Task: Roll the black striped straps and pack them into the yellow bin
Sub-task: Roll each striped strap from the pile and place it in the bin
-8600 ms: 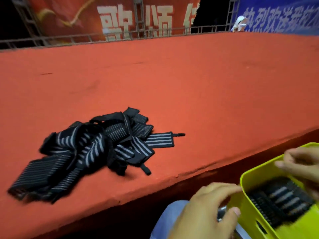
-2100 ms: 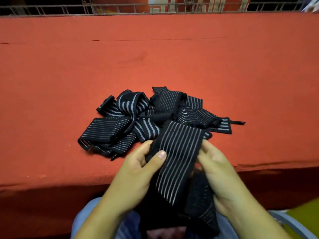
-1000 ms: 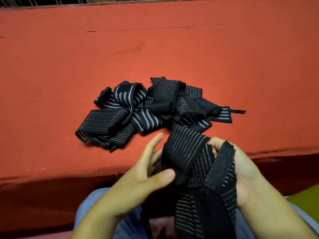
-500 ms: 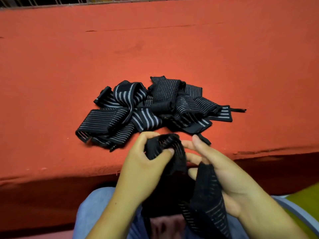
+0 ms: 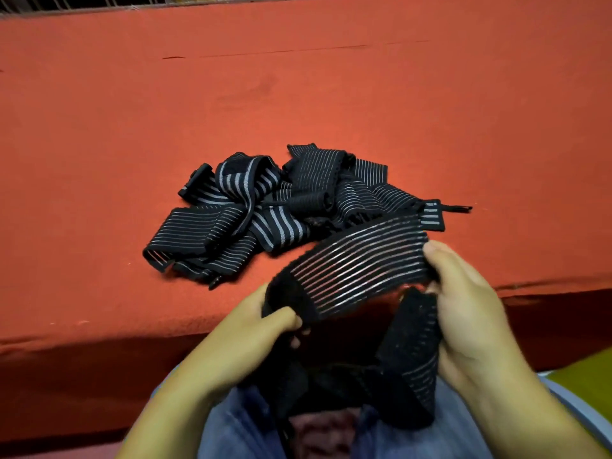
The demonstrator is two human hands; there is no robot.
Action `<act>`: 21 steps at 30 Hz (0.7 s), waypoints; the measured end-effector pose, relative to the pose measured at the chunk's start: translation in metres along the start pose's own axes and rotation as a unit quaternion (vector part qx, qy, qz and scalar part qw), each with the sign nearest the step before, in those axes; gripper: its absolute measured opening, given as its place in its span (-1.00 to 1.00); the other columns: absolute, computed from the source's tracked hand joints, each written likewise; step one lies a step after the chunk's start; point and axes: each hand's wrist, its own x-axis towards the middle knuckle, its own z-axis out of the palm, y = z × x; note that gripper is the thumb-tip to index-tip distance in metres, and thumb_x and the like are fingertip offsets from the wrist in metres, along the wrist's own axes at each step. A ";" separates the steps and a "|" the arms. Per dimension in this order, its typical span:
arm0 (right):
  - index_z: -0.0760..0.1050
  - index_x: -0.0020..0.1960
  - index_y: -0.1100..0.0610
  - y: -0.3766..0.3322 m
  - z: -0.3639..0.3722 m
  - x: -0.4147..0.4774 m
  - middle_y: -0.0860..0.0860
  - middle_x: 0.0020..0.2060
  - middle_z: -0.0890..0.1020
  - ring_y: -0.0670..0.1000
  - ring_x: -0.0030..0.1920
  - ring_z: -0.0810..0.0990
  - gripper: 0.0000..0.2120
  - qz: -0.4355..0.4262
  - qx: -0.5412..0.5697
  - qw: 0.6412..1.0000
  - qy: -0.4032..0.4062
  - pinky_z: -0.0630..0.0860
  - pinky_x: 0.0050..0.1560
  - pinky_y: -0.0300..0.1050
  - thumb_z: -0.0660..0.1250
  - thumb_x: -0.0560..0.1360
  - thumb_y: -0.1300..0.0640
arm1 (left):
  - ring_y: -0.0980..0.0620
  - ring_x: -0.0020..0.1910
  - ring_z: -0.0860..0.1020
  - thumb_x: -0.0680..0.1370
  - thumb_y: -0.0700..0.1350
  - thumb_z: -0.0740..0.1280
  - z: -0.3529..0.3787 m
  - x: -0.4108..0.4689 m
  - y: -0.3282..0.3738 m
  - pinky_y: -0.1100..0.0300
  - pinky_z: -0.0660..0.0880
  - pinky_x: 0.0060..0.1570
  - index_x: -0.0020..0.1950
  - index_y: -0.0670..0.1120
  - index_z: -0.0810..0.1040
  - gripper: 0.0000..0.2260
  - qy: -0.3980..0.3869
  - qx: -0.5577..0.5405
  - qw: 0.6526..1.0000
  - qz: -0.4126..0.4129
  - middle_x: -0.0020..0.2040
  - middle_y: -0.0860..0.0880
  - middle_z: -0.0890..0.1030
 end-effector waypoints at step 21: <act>0.55 -0.12 0.11 -0.029 -0.042 0.038 -0.07 -0.46 0.66 -0.13 -0.48 0.63 -0.79 0.023 0.050 0.992 0.111 0.52 -0.49 -0.28 0.26 0.68 0.15 | -0.09 -0.05 0.65 0.20 0.20 0.69 -0.088 -0.013 -0.016 0.14 0.64 -0.06 0.10 -0.13 0.66 -0.37 0.022 -0.082 0.993 0.088 0.02 -0.22 0.67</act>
